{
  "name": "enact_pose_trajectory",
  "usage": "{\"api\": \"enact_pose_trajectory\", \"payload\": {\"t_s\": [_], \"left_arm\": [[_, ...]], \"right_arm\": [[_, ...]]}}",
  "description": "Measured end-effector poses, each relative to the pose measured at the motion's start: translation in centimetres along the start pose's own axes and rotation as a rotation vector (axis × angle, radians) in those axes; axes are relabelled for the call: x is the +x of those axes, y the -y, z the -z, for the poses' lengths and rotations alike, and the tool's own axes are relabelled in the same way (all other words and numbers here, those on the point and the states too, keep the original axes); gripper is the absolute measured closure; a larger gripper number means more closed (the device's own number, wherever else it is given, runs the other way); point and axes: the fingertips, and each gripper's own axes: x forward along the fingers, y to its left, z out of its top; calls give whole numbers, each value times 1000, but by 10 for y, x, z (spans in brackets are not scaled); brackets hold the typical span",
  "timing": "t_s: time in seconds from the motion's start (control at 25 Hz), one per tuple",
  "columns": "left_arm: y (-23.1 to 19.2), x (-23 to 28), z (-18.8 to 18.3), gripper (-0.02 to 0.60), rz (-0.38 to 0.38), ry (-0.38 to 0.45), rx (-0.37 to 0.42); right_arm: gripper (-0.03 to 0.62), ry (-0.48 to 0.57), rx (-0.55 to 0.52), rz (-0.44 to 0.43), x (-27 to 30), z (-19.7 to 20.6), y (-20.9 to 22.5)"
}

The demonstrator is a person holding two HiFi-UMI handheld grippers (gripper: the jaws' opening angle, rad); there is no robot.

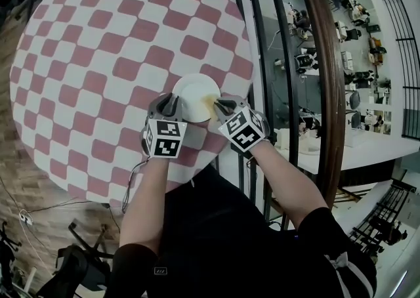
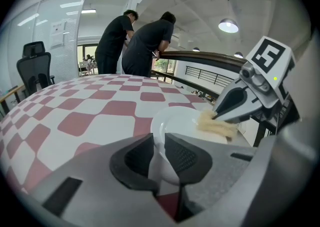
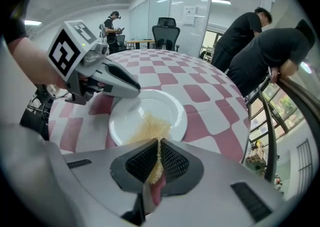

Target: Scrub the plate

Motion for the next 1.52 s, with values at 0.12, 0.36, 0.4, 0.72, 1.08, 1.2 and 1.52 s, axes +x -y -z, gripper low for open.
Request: {"api": "enact_pose_trajectory", "payload": {"t_s": [0.12,0.36,0.4,0.72,1.08,1.2,1.52], "left_arm": [[0,0,2,509,3,-6,-8],[2,1,1,509,6,-7,-9],[2,1,1,509,4,-8,-10],[1,0,0,509,4,-5,-6],[1,1,0,509,4,-6,-5],[2,2,1,509,-1,-4,1],[2,-3,6,509,61,-86,-18]], "right_arm": [[565,-32,30,115,-2,4,38],[565,73,31,28,-12,-31,18],[565,72,-13,-30,-9,-36,-4],[565,47,-85,-124,8,-19,-53],[563,35,-75,10,17,-20,21],[565,28,-106,45,27,-36,37],[563,89,112,160,-9,-57,79]]}}
